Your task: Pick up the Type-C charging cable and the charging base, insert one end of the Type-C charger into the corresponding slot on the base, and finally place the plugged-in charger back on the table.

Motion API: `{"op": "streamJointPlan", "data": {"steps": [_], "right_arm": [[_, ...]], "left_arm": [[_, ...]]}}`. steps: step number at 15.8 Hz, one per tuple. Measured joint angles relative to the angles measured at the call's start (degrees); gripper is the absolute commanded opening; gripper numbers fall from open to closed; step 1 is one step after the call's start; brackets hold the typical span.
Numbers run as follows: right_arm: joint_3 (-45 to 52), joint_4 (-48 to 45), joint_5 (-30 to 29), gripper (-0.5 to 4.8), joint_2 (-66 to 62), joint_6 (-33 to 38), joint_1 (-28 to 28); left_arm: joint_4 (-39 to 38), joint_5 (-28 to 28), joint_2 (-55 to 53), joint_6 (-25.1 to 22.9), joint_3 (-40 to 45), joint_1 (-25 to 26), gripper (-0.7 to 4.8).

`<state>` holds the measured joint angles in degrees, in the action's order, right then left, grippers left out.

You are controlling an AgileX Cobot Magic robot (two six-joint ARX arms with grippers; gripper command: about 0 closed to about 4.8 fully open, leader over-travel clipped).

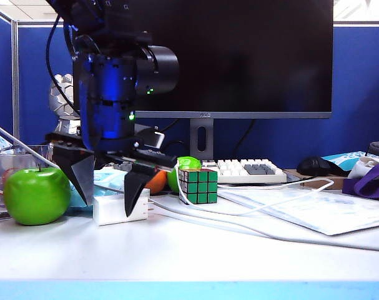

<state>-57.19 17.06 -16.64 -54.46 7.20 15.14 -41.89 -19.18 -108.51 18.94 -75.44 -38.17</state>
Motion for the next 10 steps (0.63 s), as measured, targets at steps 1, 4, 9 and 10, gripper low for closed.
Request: {"op": "streamJointPlan", "data": {"steps": [1, 4, 9, 10], "right_arm": [[0.0, 0.0, 0.0, -0.06, 0.0, 0.0, 0.0], [0.0, 0.0, 0.0, -0.06, 0.0, 0.0, 0.0], [0.0, 0.0, 0.0, -0.06, 0.0, 0.0, 0.0], [0.0, 0.0, 0.0, -0.06, 0.0, 0.0, 0.0]], "left_arm": [[-0.8, 0.0, 0.4, 0.6, -0.1, 0.0, 3.37], [-5.3, -0.1, 2.3, 5.2, -0.3, 0.0, 3.37], [-8.4, 17.0, 5.0, 27.8, -1.7, 0.0, 3.36], [-5.5, 23.3, 4.7, 35.0, -1.6, 0.0, 3.36]]}}
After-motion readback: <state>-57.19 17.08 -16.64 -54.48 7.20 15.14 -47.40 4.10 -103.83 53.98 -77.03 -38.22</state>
